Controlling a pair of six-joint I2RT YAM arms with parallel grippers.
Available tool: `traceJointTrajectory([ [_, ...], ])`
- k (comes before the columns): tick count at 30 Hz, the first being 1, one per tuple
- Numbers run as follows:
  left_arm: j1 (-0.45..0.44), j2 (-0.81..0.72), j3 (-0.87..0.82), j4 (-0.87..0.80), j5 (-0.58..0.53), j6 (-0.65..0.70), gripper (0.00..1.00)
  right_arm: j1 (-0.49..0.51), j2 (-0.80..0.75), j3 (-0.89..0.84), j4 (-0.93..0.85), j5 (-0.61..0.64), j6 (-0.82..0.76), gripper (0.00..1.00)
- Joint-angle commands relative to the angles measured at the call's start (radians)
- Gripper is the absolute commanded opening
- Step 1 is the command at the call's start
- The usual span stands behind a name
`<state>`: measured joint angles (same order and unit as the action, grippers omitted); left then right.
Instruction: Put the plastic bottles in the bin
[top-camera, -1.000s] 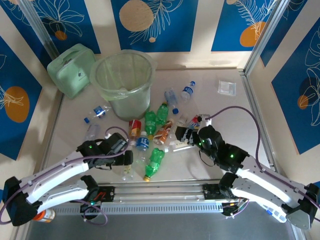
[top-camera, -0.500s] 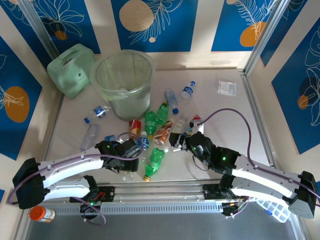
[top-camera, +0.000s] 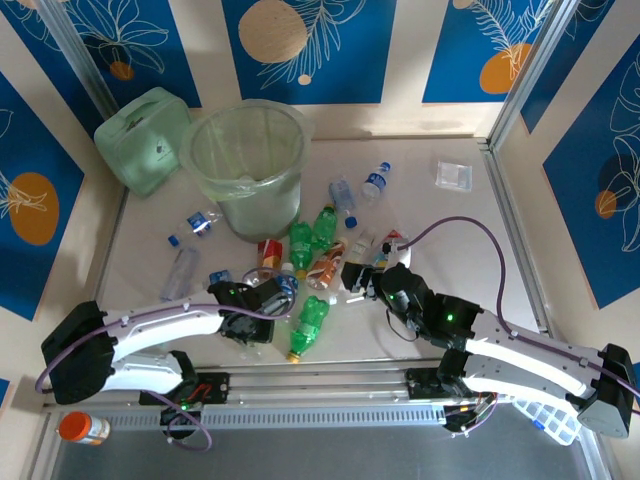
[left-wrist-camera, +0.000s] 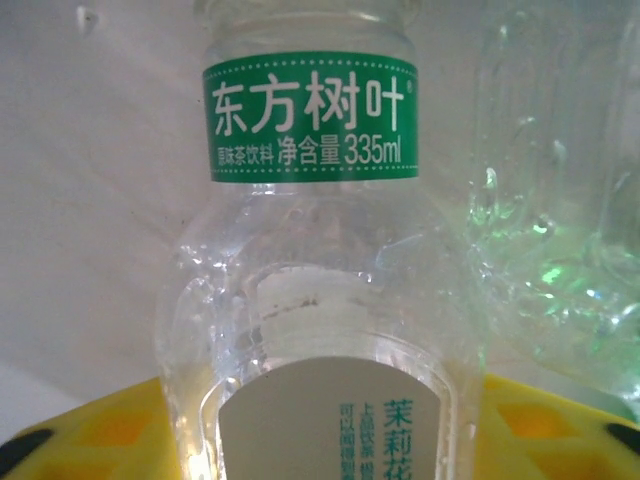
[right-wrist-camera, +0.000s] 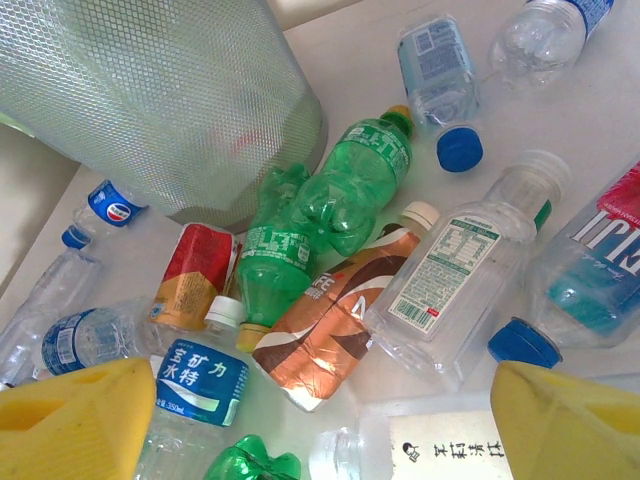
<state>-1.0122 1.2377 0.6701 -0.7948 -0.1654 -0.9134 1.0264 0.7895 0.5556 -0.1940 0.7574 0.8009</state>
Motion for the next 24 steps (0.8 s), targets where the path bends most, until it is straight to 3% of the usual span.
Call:
traceJointTrajectory([
  [1,-0.008,-0.023,-0.027,-0.007,-0.005,-0.005,0.46,0.01,-0.001,0.038,0.013,0.038,-0.004,0.87],
  [7,-0.008,-0.149,-0.025,-0.103,-0.093,-0.023,0.43,0.018,-0.018,0.036,0.0,0.057,-0.001,0.87],
  [12,-0.008,-0.371,-0.02,-0.149,-0.164,0.051,0.38,0.024,-0.033,0.032,0.006,0.055,-0.011,0.87],
  [18,-0.008,-0.619,-0.07,0.052,-0.129,0.216,0.3,0.038,-0.035,0.032,0.024,0.049,-0.041,0.88],
  [21,-0.008,-0.649,-0.055,0.119,-0.161,0.309,0.26,0.04,-0.041,0.026,0.055,0.0,-0.071,0.9],
  [24,-0.008,-0.605,0.002,0.149,-0.198,0.349,0.15,0.047,-0.078,-0.013,0.137,-0.053,-0.094,0.92],
])
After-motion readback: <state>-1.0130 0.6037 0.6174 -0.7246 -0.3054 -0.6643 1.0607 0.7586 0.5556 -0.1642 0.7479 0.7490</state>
